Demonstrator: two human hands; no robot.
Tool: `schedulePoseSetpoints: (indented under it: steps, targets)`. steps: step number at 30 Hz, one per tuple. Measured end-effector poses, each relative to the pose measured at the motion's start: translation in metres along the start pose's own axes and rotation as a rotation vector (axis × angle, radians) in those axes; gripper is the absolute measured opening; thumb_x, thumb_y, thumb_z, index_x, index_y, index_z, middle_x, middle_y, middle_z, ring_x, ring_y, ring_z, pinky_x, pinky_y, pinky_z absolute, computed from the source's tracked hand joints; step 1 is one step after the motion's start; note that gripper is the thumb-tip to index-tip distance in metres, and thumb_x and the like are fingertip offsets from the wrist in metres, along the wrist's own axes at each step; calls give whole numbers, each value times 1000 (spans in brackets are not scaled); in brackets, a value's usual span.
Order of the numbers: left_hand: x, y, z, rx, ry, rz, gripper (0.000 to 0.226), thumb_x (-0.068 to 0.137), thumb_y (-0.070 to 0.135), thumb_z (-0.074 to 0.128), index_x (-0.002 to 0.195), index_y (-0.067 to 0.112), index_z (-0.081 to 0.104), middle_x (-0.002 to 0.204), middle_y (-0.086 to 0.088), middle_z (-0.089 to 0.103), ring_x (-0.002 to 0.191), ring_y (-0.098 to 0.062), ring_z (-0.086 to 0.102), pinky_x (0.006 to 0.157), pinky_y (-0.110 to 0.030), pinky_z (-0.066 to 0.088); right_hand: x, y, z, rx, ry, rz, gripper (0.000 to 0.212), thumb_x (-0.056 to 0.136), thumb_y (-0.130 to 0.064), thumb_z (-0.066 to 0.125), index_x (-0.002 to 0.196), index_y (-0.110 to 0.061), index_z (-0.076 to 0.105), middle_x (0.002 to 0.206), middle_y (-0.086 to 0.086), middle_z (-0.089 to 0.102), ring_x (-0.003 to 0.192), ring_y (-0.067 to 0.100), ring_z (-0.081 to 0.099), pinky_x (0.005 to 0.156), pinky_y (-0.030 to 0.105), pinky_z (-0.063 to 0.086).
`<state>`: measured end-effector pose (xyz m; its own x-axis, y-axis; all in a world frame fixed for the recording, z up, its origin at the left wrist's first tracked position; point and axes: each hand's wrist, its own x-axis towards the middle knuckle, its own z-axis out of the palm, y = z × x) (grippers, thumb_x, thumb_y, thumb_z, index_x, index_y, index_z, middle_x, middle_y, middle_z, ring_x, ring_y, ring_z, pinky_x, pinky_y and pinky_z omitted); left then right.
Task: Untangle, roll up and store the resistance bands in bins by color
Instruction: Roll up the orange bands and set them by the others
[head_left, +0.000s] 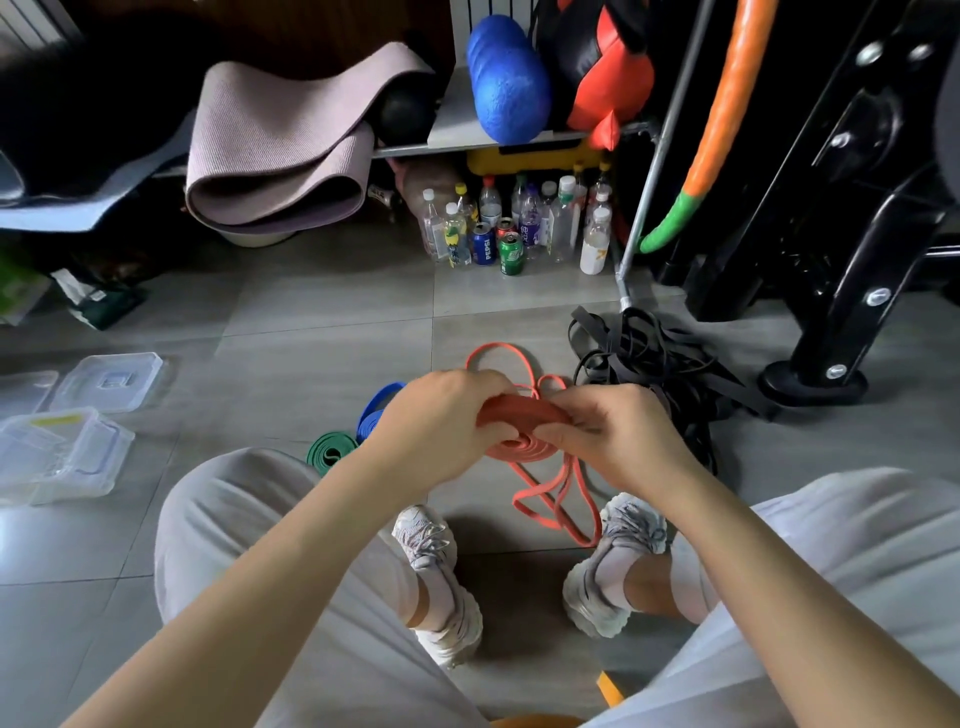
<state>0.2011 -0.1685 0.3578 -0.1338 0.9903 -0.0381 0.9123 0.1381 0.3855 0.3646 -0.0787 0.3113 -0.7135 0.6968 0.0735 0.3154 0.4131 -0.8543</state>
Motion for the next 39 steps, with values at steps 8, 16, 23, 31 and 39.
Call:
schedulePoseSetpoints:
  steps: [8, 16, 23, 31, 39]
  targets:
    - [5, 3, 8, -21, -122, -42, 29, 77, 35, 71, 102, 22, 64, 90, 1, 66, 86, -21, 58, 76, -34, 47, -4, 3, 3, -8, -50, 41, 18, 77, -18, 76, 94, -25, 75, 80, -1, 74, 80, 17, 69, 80, 43, 52]
    - [-2, -4, 14, -561, 92, -147, 24, 73, 14, 78, 73, 35, 66, 61, 16, 61, 59, -5, 53, 63, -25, 47, -10, 10, -3, 347, 39, 50, 24, 69, -21, 77, 85, -37, 70, 80, -4, 74, 78, 13, 71, 78, 30, 55]
    - [-13, 1, 22, -1177, 217, -299, 16, 74, 3, 72, 83, 15, 67, 70, 2, 69, 69, -14, 66, 64, -28, 58, -21, 13, 5, 558, 153, 66, 22, 71, -12, 70, 90, -23, 67, 82, -12, 74, 82, 3, 68, 76, 14, 50]
    - [-18, -11, 28, -513, 271, -16, 54, 74, 26, 77, 115, 45, 49, 111, 17, 53, 97, -6, 58, 84, -16, 48, -16, 10, 0, 407, 44, 66, 35, 78, 2, 68, 91, -31, 68, 84, -12, 74, 86, 8, 70, 83, 23, 53]
    - [-11, -2, 10, -303, 190, 172, 32, 85, 29, 57, 116, 28, 64, 107, 15, 66, 90, -8, 62, 80, -22, 48, -7, 2, -6, 217, -22, 19, 42, 78, -3, 73, 93, -42, 66, 93, -7, 73, 89, 11, 69, 89, 34, 53]
